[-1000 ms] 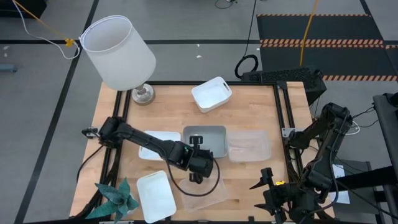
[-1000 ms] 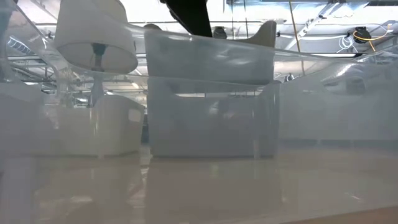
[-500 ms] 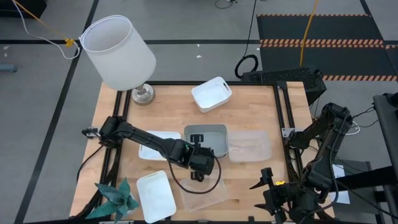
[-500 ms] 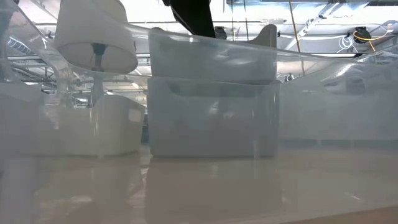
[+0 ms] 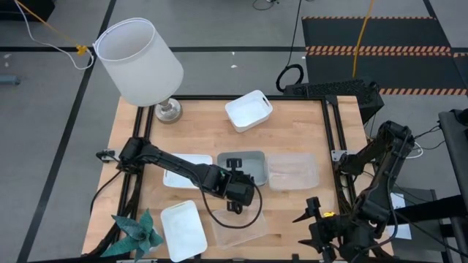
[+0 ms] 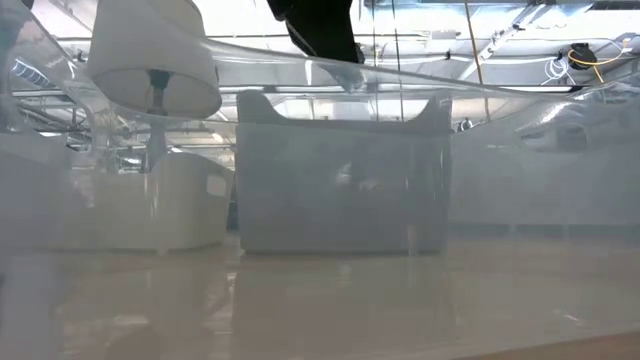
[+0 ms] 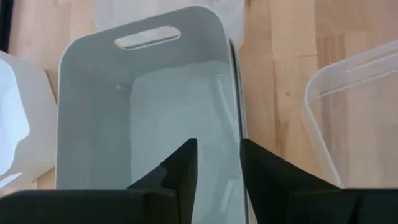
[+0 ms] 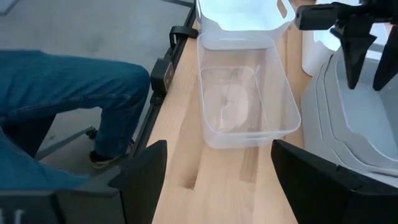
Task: Stack baskets by color
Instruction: Stack the bottom gray bin on the top stacked gray bins, then stack the bottom transparent bin on the top stacked transparent bins
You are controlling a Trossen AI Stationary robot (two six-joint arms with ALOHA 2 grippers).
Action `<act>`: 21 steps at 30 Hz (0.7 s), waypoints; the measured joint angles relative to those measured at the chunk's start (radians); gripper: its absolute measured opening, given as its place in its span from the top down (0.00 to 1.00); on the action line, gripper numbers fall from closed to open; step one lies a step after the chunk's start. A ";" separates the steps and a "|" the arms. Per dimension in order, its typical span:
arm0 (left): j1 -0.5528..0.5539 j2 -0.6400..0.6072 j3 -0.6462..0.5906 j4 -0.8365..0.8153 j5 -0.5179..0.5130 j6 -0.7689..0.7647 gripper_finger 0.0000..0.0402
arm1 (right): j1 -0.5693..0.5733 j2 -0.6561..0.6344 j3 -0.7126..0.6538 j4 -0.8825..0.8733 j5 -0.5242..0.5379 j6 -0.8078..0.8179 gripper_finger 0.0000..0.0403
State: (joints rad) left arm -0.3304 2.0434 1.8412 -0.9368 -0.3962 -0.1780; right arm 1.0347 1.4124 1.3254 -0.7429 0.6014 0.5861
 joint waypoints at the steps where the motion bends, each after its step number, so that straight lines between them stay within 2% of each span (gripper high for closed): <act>1: -0.002 0.000 0.000 0.000 0.002 0.000 0.68 | -0.007 0.006 0.000 0.015 -0.002 0.000 0.30; 5: -0.009 -0.009 -0.001 -0.005 0.005 0.014 0.67 | -0.057 0.050 0.000 0.107 -0.049 -0.012 0.30; 13: -0.034 -0.119 0.000 -0.048 -0.001 -0.049 0.67 | -0.229 0.172 0.000 0.237 -0.265 -0.055 0.30; 18: -0.100 -0.165 0.000 -0.115 -0.121 -0.072 0.67 | -0.298 0.254 0.006 0.312 -0.374 -0.076 0.30; 21: -0.132 -0.166 0.000 -0.138 -0.156 -0.079 0.67 | -0.325 0.317 0.056 0.296 -0.408 -0.086 0.30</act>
State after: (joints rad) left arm -0.4625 1.8776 1.8412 -1.0751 -0.5524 -0.2569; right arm 0.7098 1.7296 1.3815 -0.4465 0.1931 0.4997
